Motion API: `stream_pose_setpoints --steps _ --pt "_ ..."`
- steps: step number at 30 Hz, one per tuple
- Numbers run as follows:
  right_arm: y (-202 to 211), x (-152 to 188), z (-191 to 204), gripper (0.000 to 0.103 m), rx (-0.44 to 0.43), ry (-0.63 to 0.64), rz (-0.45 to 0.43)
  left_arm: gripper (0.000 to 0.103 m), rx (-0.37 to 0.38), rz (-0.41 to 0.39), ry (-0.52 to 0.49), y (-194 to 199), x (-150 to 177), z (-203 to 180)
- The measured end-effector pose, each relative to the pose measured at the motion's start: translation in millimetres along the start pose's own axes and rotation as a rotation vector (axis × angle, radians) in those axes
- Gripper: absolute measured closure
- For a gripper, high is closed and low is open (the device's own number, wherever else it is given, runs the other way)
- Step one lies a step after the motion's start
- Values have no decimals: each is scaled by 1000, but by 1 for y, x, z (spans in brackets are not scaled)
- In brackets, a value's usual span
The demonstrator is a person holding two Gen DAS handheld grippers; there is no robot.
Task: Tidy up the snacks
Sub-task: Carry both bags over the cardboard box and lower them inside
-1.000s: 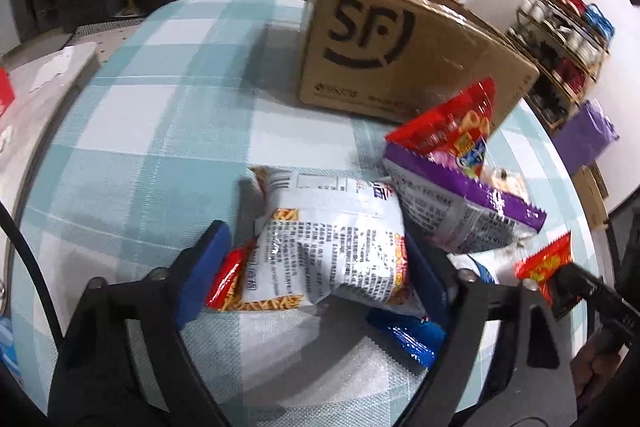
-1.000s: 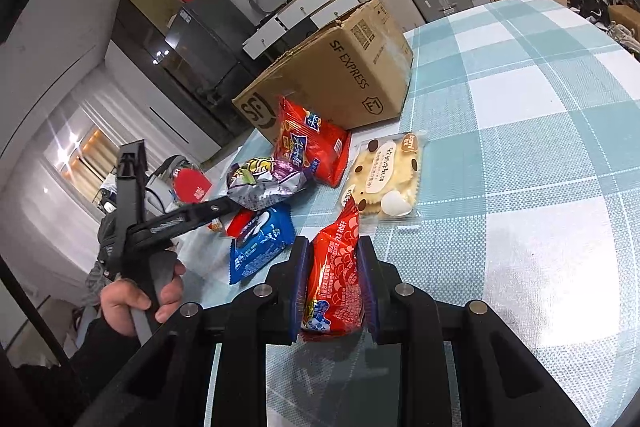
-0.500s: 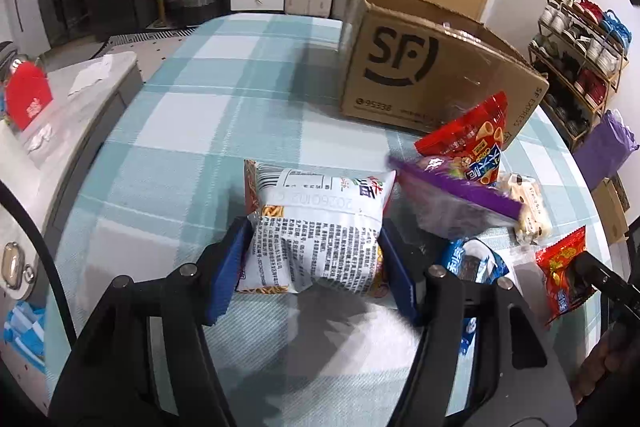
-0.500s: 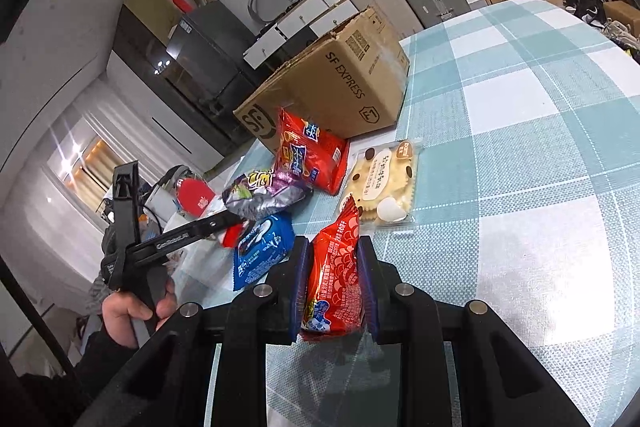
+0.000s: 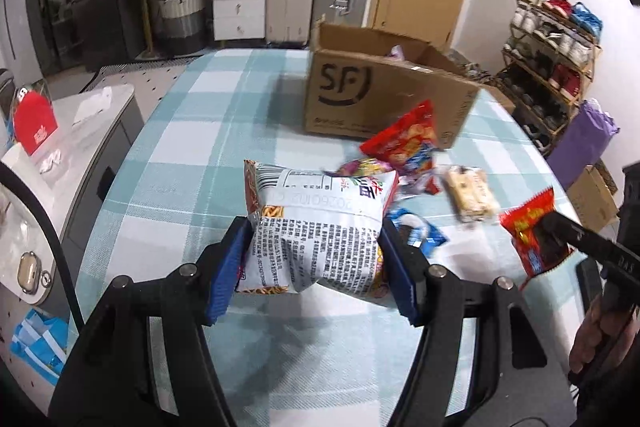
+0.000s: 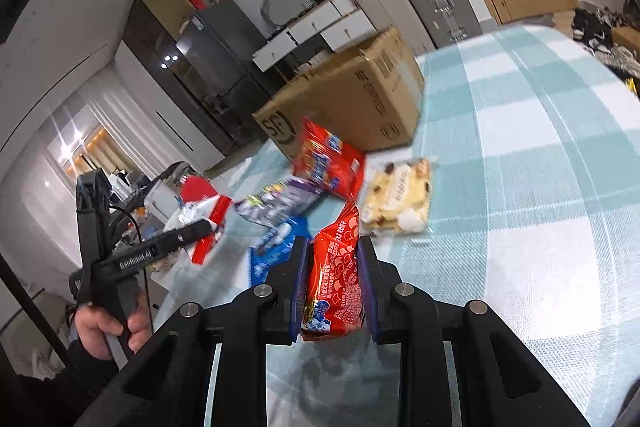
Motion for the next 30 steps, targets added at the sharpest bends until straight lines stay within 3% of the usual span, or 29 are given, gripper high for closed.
stream_pose_setpoints --steps 10,19,30 --pt "41 -35 50 79 -72 48 -70 41 117 -45 -6 46 -12 -25" --pt "76 -66 102 79 -101 128 -117 41 160 -129 -31 106 -20 -40" --pt "96 -118 145 79 -145 175 -130 41 239 -128 -23 141 -59 -43"
Point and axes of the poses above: each gripper's, at about its wrist camera, not at the fingertips, and y roughly against the way its jaws point, z to its left, x to its underside, the point moved 7 cm from there along -y, roughly the way its jaws point, and after that the axes turned 2 degrees about -y, right-handed, at the moved point
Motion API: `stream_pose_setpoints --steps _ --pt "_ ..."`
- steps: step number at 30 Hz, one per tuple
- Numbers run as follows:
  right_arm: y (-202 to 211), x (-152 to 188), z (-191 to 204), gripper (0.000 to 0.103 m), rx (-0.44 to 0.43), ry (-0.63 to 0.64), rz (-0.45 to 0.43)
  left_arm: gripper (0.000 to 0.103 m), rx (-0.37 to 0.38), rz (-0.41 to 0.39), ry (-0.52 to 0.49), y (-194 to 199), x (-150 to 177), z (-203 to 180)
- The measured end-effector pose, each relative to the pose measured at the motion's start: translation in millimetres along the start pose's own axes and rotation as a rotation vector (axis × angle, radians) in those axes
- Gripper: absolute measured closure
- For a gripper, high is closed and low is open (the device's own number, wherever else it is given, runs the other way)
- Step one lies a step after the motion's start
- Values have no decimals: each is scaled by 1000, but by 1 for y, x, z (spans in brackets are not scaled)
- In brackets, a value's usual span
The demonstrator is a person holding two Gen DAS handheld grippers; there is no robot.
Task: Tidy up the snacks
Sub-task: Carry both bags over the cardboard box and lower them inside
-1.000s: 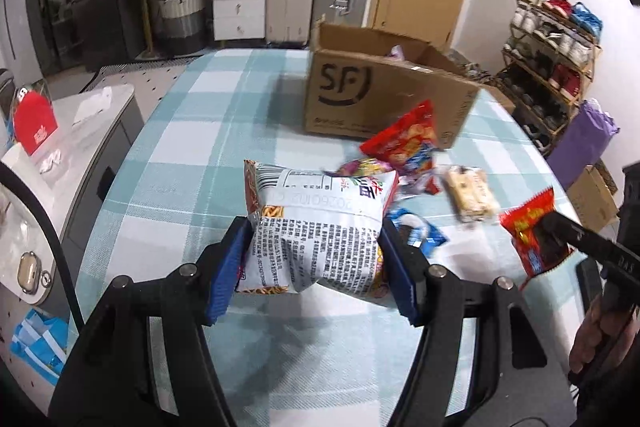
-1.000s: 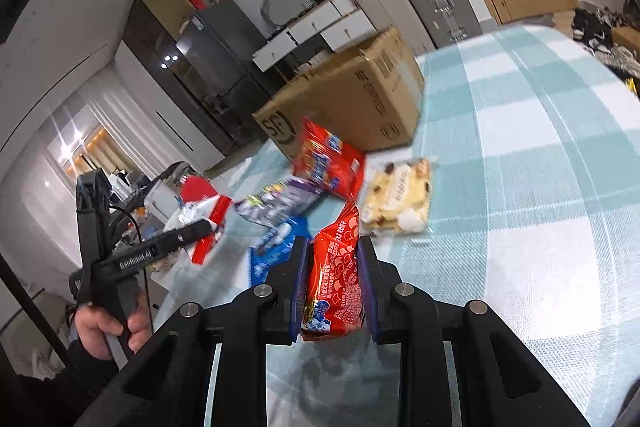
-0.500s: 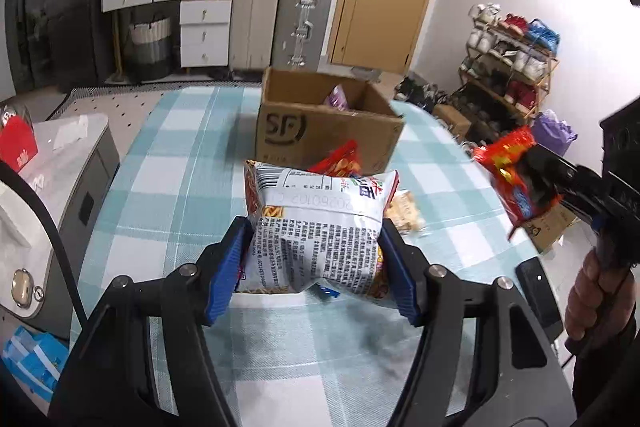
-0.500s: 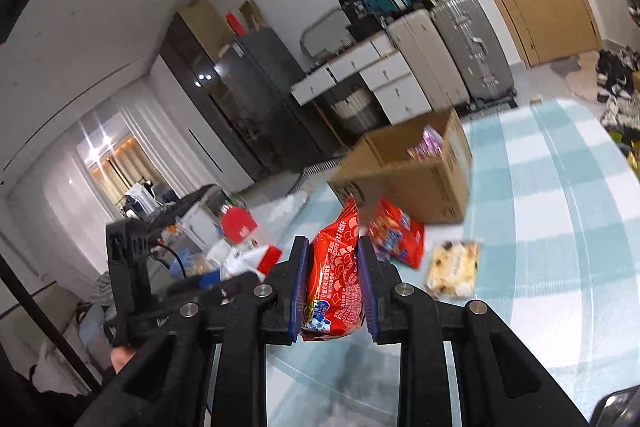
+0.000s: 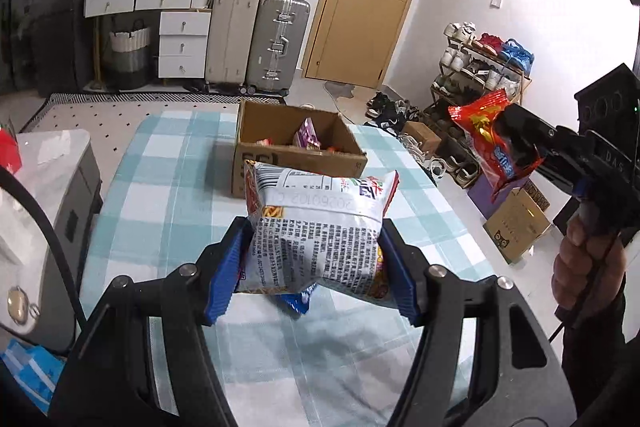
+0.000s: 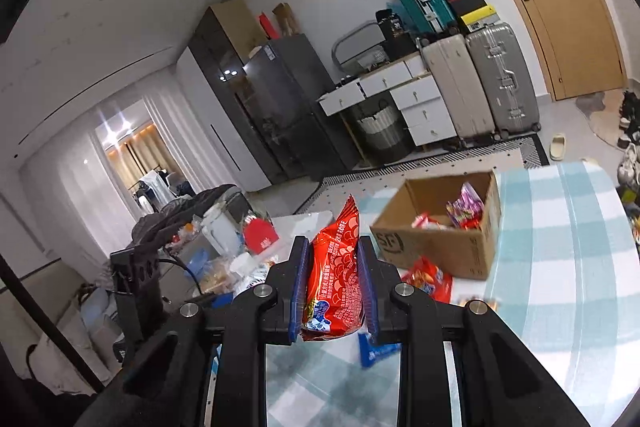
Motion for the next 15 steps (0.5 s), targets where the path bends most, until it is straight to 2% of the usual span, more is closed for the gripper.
stream_pose_setpoints --steps 5,9,15 --pt "-8 -32 4 79 -31 -18 3 41 -7 0 -18 0 -37 1" --pt "-17 -57 4 79 -17 6 -1 41 -15 0 -27 -5 -70 3" --pt "-42 -89 -3 79 -3 14 13 41 -39 25 -67 -33 -126 0"
Point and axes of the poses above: each gripper's, at about its wrist camera, not at the fingertips, and y roughly against the way its jaws point, z to its left, x to its underside, the point moved 7 cm from there along -y, roughly the way its jaws point, and after that the axes turned 2 degrees about -y, right-handed, at the moved point
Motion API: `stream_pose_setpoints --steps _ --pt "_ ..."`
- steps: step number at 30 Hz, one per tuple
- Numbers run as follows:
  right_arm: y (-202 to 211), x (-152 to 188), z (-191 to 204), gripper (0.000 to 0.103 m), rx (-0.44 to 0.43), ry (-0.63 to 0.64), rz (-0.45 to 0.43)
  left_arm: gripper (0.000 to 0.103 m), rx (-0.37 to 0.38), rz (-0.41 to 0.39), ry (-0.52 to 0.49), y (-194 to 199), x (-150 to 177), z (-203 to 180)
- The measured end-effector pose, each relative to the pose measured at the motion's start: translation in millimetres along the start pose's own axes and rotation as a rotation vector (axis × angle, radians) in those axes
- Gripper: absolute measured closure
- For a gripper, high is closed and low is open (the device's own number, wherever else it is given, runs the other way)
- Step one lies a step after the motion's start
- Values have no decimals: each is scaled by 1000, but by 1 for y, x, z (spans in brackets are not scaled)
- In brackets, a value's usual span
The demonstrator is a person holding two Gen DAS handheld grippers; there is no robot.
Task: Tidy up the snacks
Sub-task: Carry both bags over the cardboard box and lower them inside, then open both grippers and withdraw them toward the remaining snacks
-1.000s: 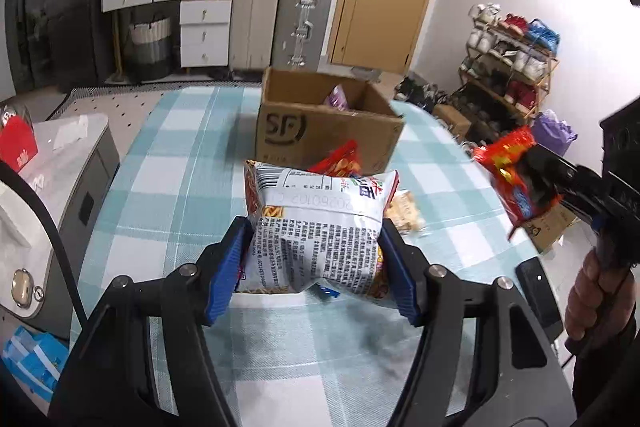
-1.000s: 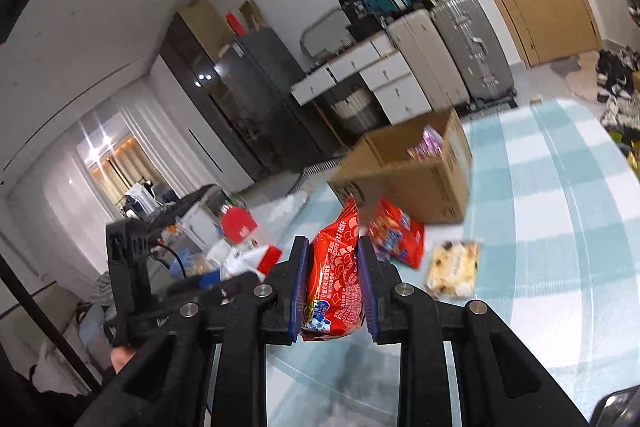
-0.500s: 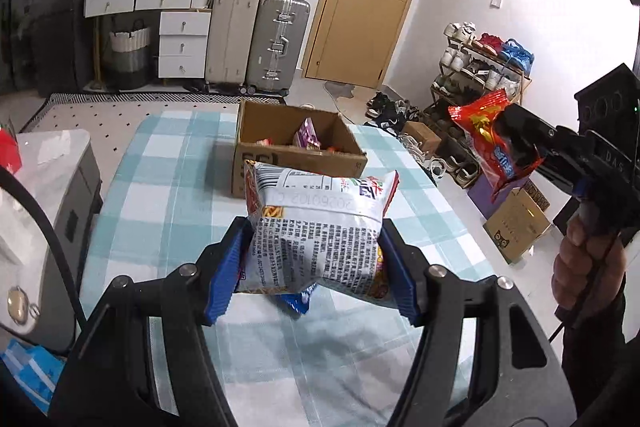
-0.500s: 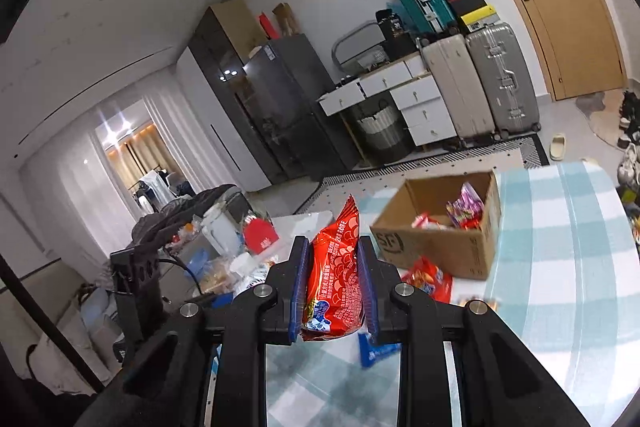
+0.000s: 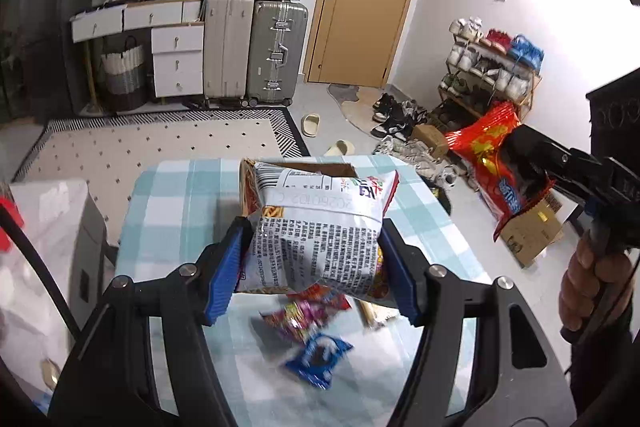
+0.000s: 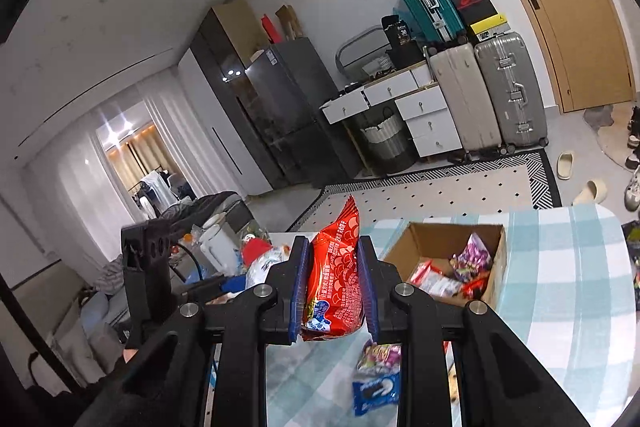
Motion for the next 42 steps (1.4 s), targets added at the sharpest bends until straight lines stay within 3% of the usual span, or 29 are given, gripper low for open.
stream_pose_setpoints --steps 6,10,13,19,25,34,42 --pt "-31 -37 -25 79 21 -37 0 41 12 31 20 -44 -51 4" --pt "-62 -49 -48 79 63 -45 35 41 -14 62 20 -94 -73 13" --pt "-91 -51 -71 79 111 -30 72 41 -13 130 46 -146 -76 25" --pt "-150 -36 -121 79 182 -14 169 41 -16 227 79 -230 -56 48" --pt "-190 -12 -160 79 206 -18 245 41 -21 282 69 -276 -27 60" --pt "-219 18 -192 79 215 -43 304 41 -32 341 69 -320 -6 71" --pt "-221 26 -192 79 243 -7 302 38 -34 382 77 -328 3 70"
Point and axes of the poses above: each gripper's, at about its wrist camera, not at the fingertips, and y roughly against the way its jaws point, z to its left, x to its underside, the point moved 7 cm from there along -y, roughly the way its jaws point, and after that the axes turned 2 degrees about -y, right-handed, at the moved point
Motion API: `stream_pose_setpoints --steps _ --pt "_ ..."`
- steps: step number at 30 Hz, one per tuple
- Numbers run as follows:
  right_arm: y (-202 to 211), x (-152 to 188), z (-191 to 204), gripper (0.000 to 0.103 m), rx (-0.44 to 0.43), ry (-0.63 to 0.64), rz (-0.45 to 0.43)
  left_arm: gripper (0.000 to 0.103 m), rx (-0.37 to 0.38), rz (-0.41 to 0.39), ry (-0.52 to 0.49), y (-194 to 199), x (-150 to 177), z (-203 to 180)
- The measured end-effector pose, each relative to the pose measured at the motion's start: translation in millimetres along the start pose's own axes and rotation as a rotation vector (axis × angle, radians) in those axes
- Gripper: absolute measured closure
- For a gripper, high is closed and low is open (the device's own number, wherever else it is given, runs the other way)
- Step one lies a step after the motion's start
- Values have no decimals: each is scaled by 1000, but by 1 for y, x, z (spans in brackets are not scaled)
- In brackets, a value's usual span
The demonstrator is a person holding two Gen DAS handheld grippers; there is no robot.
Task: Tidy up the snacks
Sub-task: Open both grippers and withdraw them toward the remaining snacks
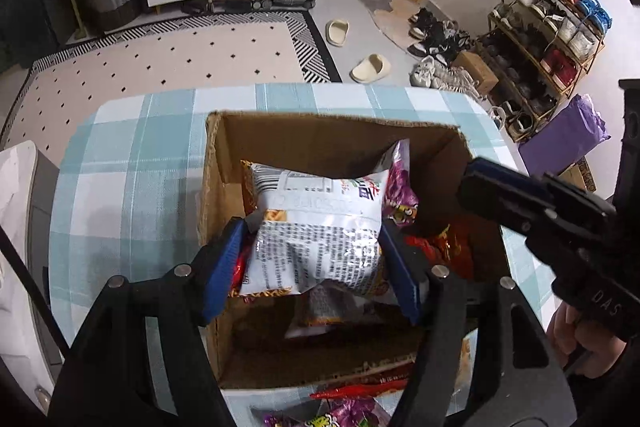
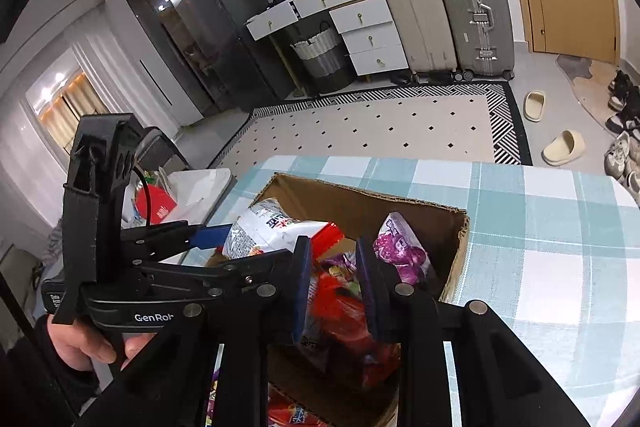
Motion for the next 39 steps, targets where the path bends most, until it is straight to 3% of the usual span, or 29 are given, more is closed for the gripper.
stream_pose_setpoints --steps 3,6,8,11,17,24,30,33,35,39 --pt "8 -1 2 79 0 3 -17 35 -21 -8 -12 8 3 -4" --pt "24 -2 7 79 -3 -1 -41 24 -15 -57 -2 27 3 -6" --pt "37 -2 11 79 -2 -3 -57 24 5 -88 -13 44 3 -12" --pt "57 0 20 75 0 13 -80 23 -47 -126 -42 70 7 -16" --pt "99 10 41 68 -1 42 -131 23 -75 -233 -40 128 21 -22" --pt "145 35 68 63 -21 91 -197 23 -195 -418 -113 200 54 -37" --pt "175 65 89 53 -26 113 -257 16 -177 -542 -138 255 92 -56" --pt "189 83 98 48 -22 122 -285 11 -202 -588 -154 274 110 -61" --pt "197 96 103 34 -22 134 -305 0 -205 -612 -150 285 124 -63" --pt "215 126 114 28 -14 152 -359 0 -188 -654 -127 300 151 -66"
Point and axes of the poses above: each gripper's, at about its wrist camera, not at the fingertips, and y roughly against the way its jaws point, z to its left, x to its underside, the point moved 7 cm from there along -y, roughly the way its jaws point, and after that the axes turned 2 degrees about -y, right-handed, at the moved point
